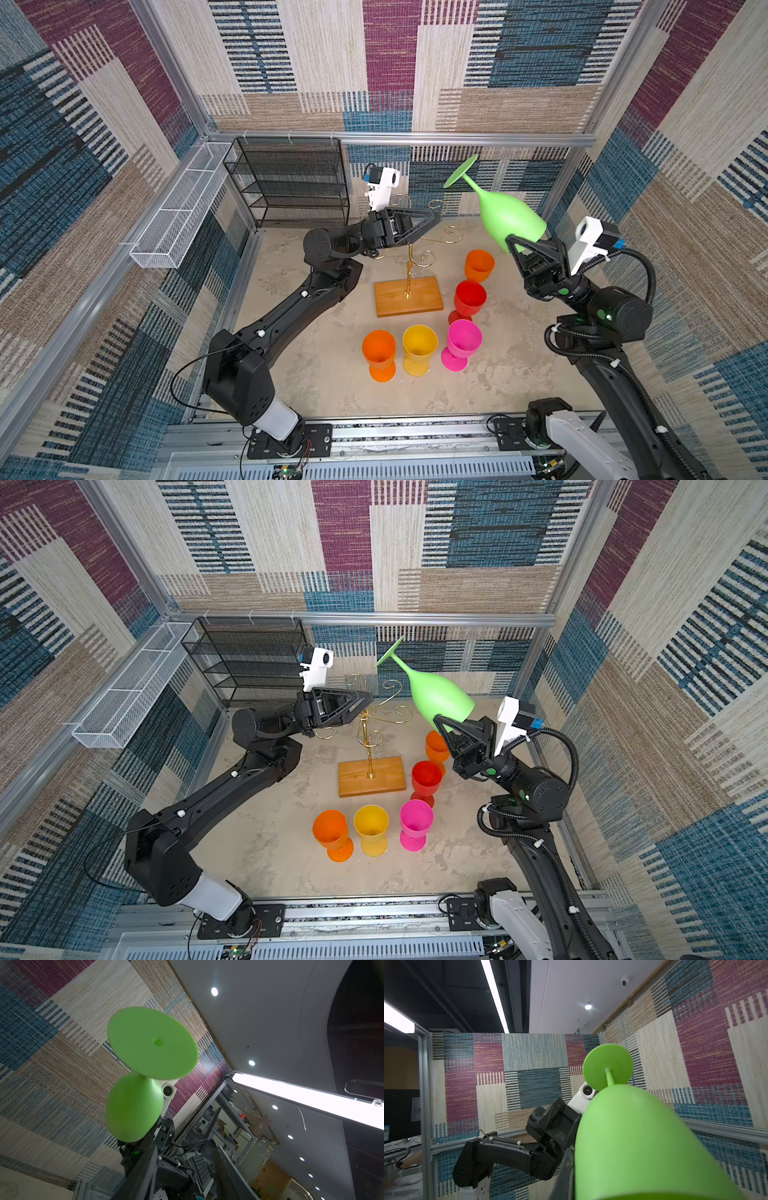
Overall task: Take the wine glass off the wine glass rack
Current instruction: 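Pull the green glass away with the right gripper while the left gripper opens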
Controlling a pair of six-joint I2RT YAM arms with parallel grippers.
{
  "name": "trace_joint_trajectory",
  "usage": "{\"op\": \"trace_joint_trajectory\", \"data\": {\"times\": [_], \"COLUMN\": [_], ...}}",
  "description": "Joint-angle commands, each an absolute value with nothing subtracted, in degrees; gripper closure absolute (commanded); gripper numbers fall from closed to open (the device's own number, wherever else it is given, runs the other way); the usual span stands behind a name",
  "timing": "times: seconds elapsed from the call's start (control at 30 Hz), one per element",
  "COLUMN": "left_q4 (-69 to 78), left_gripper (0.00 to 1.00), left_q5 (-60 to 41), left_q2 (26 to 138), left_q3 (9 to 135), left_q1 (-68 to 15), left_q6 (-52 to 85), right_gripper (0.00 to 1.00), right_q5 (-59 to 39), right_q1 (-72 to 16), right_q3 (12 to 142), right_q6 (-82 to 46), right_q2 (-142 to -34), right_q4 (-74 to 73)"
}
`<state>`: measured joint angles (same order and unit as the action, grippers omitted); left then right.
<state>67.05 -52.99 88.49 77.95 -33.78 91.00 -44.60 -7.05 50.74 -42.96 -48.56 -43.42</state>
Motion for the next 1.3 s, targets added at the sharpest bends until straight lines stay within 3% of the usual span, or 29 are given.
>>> {"op": "trace_joint_trajectory", "data": {"times": [0.0,0.23,0.53,0.8,1.27], "left_q4": [59.7,33.8,18.6,15.0,14.1], "left_gripper": [0.52,0.52,0.52,0.52,0.53], "left_q5": [-55.5,-55.9,-54.4,-54.2,-54.7], "left_q2": [85.5,77.5,70.7,67.3,64.1], "left_q3": [77.1,77.5,77.1,75.5,71.8], "left_q1": [-33.8,-33.8,-33.8,-33.8,-33.8], "left_q6": [80.4,59.7,48.7,45.8,45.1], "right_gripper": [0.98,0.99,1.0,1.0,1.0], "right_q5": [-33.8,-16.0,1.5,-2.5,-4.4], "right_q1": [-7.0,-7.0,-6.1,-3.3,-1.9], "right_q3": [57.6,76.4,93.8,109.0,124.9], "right_q6": [-29.9,-19.9,-11.1,-4.6,-0.4], "right_q2": [-49.2,-60.0,-77.5,-96.5,-115.1], "right_q4": [-15.1,16.7,35.6,50.0,65.2]}}
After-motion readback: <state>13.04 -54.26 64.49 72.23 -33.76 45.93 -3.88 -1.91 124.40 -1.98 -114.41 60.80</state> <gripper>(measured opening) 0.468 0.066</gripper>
